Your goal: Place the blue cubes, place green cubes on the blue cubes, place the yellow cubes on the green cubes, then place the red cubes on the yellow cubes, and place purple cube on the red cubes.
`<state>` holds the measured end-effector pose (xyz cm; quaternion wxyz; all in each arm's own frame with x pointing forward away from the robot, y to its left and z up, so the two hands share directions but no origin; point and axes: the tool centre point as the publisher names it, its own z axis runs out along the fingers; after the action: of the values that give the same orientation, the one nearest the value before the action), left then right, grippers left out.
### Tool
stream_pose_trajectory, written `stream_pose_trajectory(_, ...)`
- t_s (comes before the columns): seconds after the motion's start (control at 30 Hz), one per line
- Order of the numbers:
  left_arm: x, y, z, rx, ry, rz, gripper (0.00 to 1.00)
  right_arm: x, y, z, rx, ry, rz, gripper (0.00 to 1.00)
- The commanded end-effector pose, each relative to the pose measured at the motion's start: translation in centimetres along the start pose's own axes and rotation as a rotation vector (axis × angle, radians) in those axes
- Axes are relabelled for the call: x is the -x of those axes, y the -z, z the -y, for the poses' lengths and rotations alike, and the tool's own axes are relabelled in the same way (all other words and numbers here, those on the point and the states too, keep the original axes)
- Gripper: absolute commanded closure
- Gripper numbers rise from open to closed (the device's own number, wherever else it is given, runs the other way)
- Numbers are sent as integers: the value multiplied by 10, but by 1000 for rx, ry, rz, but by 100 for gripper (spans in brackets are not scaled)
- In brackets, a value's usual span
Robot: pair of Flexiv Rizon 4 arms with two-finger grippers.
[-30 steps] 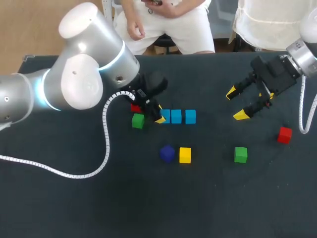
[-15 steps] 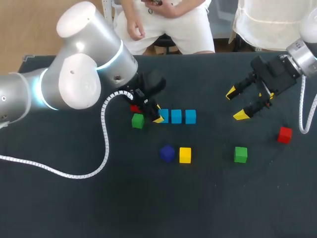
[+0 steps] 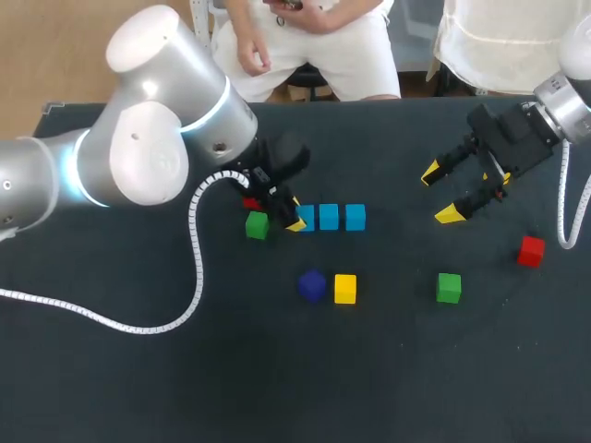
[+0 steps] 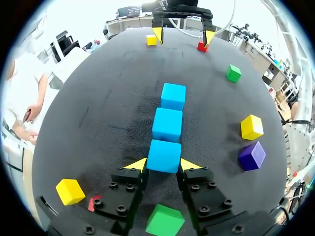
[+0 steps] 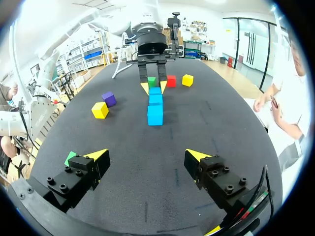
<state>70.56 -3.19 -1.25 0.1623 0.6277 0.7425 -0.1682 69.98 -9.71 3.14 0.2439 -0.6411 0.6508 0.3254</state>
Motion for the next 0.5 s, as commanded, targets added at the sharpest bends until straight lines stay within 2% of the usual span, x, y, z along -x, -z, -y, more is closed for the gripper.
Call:
stream_pose_trajectory(0.03, -1, 1, 1, 2, 2, -1, 100, 0, 0, 0, -1, 1, 1, 0)
stream_pose_trajectory(0.5, -1, -2, -4, 0, 0, -1, 100, 0, 0, 0, -1, 1, 1, 0)
